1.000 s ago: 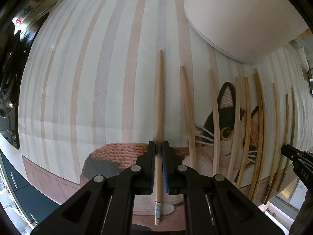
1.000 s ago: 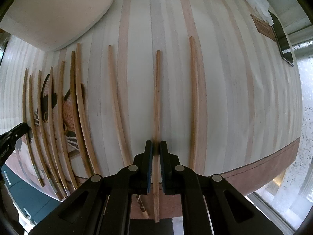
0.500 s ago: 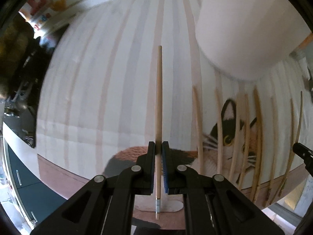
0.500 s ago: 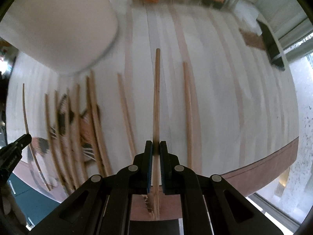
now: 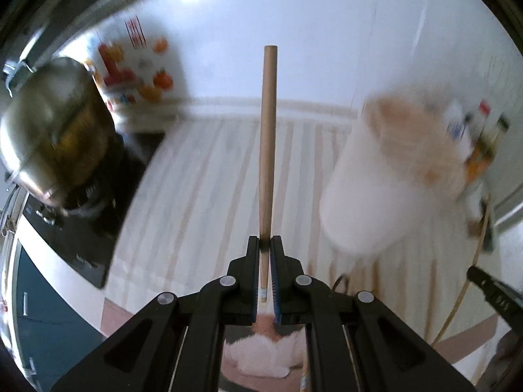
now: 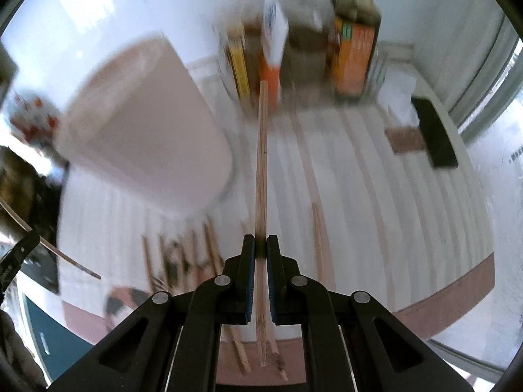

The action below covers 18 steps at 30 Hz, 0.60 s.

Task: Organize utensils
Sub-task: 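Lift the chopsticks into the pink holder and open the left tool while the right tool releases its own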

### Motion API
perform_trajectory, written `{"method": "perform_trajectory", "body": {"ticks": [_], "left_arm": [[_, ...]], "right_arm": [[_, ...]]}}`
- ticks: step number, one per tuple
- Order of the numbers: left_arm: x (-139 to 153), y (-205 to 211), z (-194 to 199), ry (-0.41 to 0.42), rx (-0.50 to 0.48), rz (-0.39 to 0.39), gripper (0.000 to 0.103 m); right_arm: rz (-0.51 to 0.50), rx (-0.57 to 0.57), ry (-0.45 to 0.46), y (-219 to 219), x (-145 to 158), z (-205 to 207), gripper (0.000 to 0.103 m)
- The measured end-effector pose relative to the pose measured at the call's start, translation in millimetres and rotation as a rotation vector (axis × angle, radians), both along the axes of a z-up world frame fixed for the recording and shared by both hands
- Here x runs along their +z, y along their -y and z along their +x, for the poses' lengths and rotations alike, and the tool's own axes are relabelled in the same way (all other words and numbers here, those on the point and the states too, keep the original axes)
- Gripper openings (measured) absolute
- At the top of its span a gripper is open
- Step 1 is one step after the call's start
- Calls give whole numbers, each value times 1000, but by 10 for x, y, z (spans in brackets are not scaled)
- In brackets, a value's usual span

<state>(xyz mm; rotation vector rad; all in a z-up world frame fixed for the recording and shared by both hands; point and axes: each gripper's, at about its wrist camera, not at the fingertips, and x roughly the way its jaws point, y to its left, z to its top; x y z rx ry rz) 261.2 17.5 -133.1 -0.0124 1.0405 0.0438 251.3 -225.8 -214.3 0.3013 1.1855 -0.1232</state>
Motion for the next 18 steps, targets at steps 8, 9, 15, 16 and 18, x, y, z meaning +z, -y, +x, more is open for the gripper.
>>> {"method": "perform_trajectory", "body": {"ticks": [8, 9, 15, 16, 18], "left_arm": [[1027, 24, 217, 192, -2, -104, 4], [1128, 48, 252, 210, -5, -118, 4], [1536, 266, 602, 276, -17, -186, 4], [1573, 288, 660, 280, -18, -198, 4], [1620, 358, 810, 281, -15, -225, 4]], "right_arm": [[98, -25, 231, 51, 953, 366, 7], [108, -28, 258, 69, 1063, 451, 7], [121, -32, 362, 100, 1434, 1002, 7], [125, -34, 375, 100, 1477, 1109, 7], [126, -38, 398, 86, 1547, 1278, 7]]}}
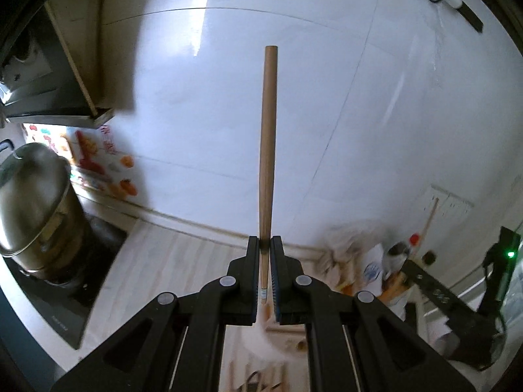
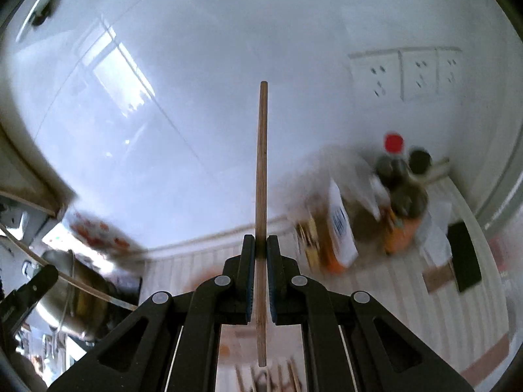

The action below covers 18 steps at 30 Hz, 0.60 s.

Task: Organize utensils
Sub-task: 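Lift the chopsticks into the pink holder and open the left tool while the right tool releases its own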

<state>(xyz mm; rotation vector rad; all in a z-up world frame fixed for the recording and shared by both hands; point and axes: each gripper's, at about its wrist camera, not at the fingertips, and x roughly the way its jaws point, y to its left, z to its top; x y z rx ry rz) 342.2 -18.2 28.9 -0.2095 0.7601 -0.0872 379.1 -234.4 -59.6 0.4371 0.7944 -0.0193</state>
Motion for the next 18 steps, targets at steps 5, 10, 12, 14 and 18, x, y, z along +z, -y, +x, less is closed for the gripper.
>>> {"method": "perform_trajectory", "body": {"ticks": [5, 10, 12, 14, 18], "left_arm": [[-135, 173, 307, -52, -36, -73, 4], [-449, 351, 487, -120, -70, -55, 4], [-613, 399, 541, -156, -82, -49, 4], [-750, 442, 570, -180, -90, -32, 4], [-943, 486, 600, -216, -91, -15, 4]], "right_arm": [[19, -8, 23, -47, 7, 435, 7], [26, -13, 16, -135, -212, 759, 7], [20, -7, 10, -169, -310, 816, 7], [11, 5, -2, -213, -421, 846, 7], [-1, 32, -11, -269, -570, 811, 7]]}}
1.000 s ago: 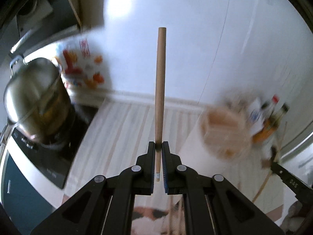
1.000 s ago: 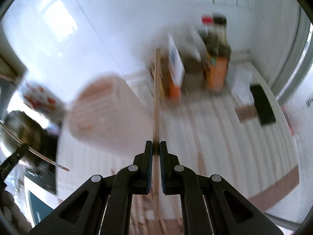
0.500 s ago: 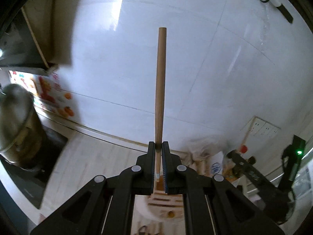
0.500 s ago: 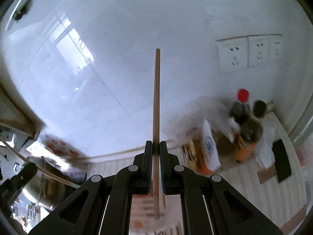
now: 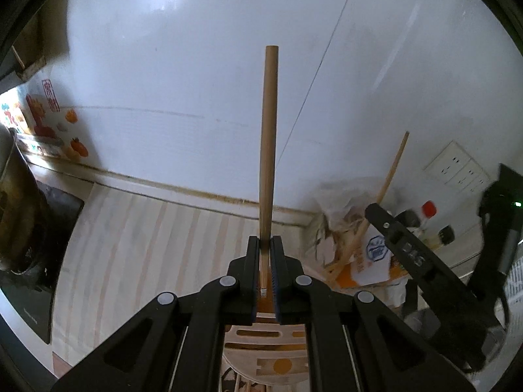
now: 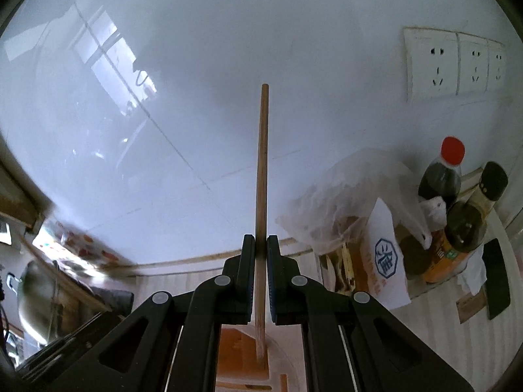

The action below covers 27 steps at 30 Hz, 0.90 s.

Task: Organize utensils
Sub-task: 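Lift the chopsticks into the pink holder and open the left tool while the right tool releases its own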

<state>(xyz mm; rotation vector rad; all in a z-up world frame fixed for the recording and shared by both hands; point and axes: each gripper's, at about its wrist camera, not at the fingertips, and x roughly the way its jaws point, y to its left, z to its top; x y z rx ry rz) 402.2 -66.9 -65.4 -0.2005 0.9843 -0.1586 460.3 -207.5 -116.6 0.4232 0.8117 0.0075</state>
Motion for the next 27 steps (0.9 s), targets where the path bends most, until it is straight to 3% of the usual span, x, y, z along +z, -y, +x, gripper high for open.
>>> {"method": "perform_trajectory", "body": {"ticks": [7, 13, 14, 17, 18, 19, 23, 25, 27], "left_arm": [[-93, 5, 1, -19, -38, -7, 5], [113, -58, -125, 10, -55, 14, 12], [143, -76, -140, 11, -48, 30, 17], [216, -145, -222, 18, -39, 26, 45], [240, -176, -257, 22, -18, 45, 64], [259, -208, -291, 30, -1, 59, 72], [306, -333, -443, 53, 25, 56, 77], [316, -366, -505, 62, 28, 64, 97], [321, -396, -596, 91, 34, 89, 102]], "right_arm": [[-6, 83, 7, -81, -32, -157, 7], [7, 141, -23, -102, 61, -291, 11], [7, 144, -22, -74, 87, -323, 20], [8, 132, -15, -6, 185, -436, 44], [7, 125, -10, 17, 221, -488, 47], [6, 117, -7, 46, 261, -535, 52], [5, 95, 3, 145, 330, -710, 54], [-5, 82, 4, 167, 343, -817, 56], [-12, 71, 7, 168, 347, -889, 58]]}}
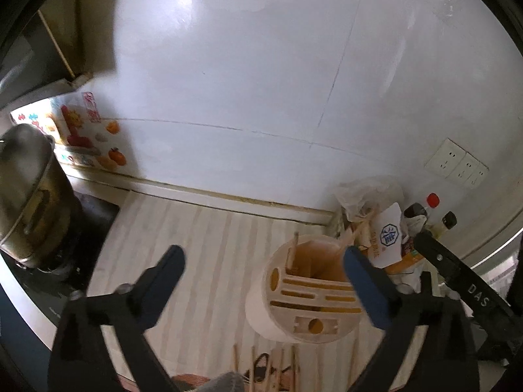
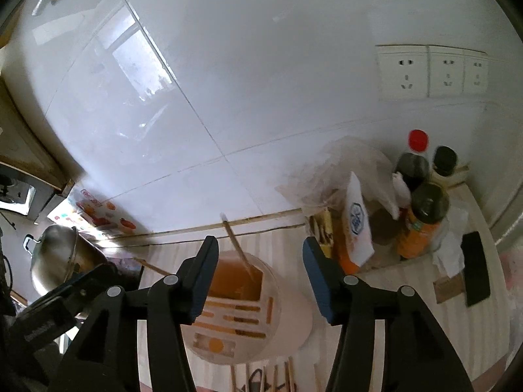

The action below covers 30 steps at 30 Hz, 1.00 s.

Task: Organize utensils
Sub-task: 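Lift the chopsticks into the pink holder and open the left tool while the right tool releases its own, then return the left tool to the mat and grasp a chopstick while the right tool grasps another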

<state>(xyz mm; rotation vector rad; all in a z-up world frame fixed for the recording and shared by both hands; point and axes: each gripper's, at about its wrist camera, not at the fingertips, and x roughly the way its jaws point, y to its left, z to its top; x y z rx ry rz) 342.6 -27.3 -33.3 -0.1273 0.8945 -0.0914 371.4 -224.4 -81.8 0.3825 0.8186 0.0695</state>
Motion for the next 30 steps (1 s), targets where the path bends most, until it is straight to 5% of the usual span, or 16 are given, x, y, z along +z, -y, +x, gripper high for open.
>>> {"method": "perform_trajectory", "body": {"ticks": [3, 8, 13, 24, 28, 30], "left_arm": [[-29, -10, -101, 13, 6, 70, 102], [-190, -66, -283, 11, 12, 113, 102], [-515, -148, -457, -40, 28, 160, 102], [-1692, -137, -854, -267, -5, 252, 102], [-2203, -63, -932, -406, -56, 225, 99], [-2490, -34, -962, -500, -83, 193, 89]], "right_arm": [[-20, -25, 0, 31, -33, -148, 64], [-29, -57, 11, 59, -186, -449, 92], [-82, -75, -16, 52, -399, -714, 97], [-128, -77, -288, 80, -1362, -994, 96], [-118, -40, -430, 48, -1854, -1058, 68], [-107, -19, -480, 28, -2052, -1101, 58]]}}
